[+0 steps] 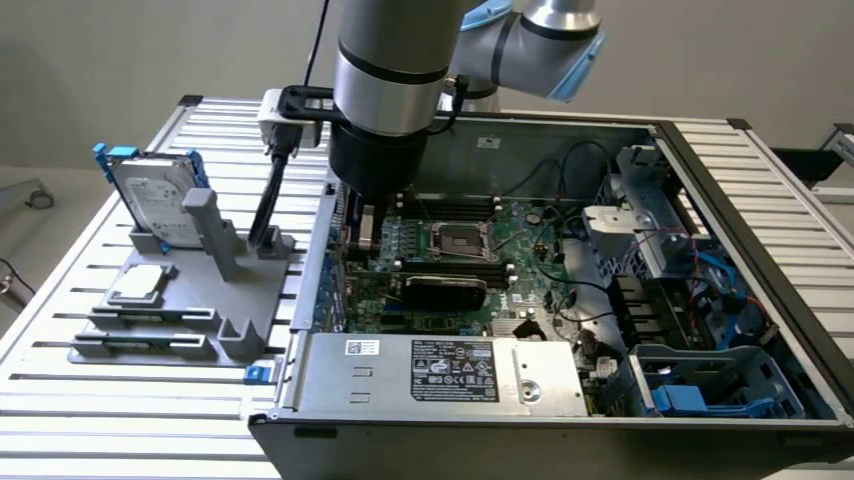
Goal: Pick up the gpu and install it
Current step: 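Press down on the gpu until it lock into place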
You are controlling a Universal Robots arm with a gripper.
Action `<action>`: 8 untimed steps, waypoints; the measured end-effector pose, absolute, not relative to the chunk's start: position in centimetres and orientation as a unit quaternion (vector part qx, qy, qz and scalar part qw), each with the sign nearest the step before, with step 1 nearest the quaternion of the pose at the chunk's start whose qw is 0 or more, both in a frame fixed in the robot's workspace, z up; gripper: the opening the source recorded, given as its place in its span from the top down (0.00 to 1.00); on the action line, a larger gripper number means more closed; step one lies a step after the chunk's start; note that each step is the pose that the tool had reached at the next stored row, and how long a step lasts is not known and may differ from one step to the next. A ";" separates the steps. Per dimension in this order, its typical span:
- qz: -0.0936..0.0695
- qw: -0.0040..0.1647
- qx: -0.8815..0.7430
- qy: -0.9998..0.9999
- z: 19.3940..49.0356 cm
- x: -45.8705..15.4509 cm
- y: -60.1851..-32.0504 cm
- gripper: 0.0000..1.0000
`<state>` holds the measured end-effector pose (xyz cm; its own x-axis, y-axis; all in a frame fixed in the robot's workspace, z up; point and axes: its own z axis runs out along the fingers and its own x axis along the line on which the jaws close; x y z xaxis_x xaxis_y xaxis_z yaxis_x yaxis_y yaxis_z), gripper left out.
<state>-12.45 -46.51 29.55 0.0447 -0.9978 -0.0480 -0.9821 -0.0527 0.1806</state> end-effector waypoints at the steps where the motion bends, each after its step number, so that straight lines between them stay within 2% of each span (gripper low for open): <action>1: -0.080 0.049 0.721 -0.687 29.6 -12.4 -46.5 0.89; 8: -0.081 0.050 0.718 -0.689 29.6 -12.5 -46.5 0.89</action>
